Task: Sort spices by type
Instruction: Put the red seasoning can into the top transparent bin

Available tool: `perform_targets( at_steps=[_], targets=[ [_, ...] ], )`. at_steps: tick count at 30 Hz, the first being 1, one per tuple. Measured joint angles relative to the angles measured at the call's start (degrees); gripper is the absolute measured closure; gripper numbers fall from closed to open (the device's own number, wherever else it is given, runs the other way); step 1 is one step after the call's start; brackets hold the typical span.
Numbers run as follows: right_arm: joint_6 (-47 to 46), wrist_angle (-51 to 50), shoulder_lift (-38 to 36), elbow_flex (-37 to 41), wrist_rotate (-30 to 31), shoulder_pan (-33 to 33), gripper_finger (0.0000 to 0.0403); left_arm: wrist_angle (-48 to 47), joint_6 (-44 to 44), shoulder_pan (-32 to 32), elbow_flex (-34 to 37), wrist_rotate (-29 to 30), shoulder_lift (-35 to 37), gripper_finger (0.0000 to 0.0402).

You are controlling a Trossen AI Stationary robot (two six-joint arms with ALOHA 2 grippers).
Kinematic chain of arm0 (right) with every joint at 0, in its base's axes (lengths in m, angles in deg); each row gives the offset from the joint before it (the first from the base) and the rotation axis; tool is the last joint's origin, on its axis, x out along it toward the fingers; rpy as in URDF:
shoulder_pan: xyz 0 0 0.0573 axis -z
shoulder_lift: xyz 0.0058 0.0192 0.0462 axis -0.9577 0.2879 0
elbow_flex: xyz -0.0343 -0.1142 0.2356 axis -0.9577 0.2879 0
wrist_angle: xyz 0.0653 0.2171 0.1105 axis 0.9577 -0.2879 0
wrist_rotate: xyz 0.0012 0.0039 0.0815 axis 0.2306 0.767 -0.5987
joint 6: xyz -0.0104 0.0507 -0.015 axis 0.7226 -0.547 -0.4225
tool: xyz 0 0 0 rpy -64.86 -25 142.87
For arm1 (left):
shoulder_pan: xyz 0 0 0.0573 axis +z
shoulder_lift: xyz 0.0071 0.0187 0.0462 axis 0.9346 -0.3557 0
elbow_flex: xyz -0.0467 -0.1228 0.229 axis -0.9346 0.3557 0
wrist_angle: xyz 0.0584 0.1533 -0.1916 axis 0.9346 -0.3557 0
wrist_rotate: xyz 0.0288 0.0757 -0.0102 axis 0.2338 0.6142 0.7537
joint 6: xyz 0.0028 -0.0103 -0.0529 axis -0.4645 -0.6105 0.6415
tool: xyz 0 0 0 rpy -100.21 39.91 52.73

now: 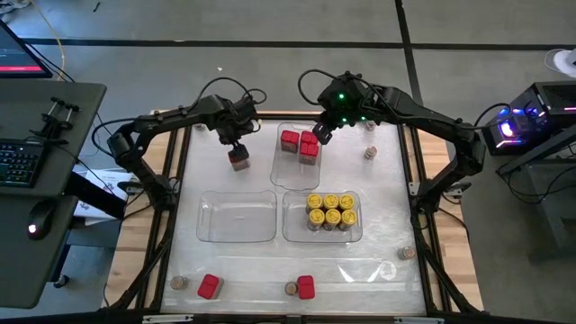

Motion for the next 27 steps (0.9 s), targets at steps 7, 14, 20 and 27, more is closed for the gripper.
perform_targets(
  at_steps=[7,14,20,27],
  targets=[
    [-1.7,0.2,0.0,0.0,0.0,0.0,0.0402,2.4,4.3,-0.1,0.0,0.0,0.0,0.0092],
    [-2.1,0.2,0.0,0.0,0.0,0.0,0.0402,2.4,7.0,0.0,0.0,0.9,0.0,0.0092],
    [-2.9,0.2,0.0,0.0,0.0,0.0,0.0402,2.6,2.5,-0.1,0.0,-4.2,-0.1,0.0092],
    [-2.8,0.2,0.0,0.0,0.0,0.0,0.0402,1.3,-2.0,-0.1,0.0,-4.6,-4.0,0.0092]
  ],
)
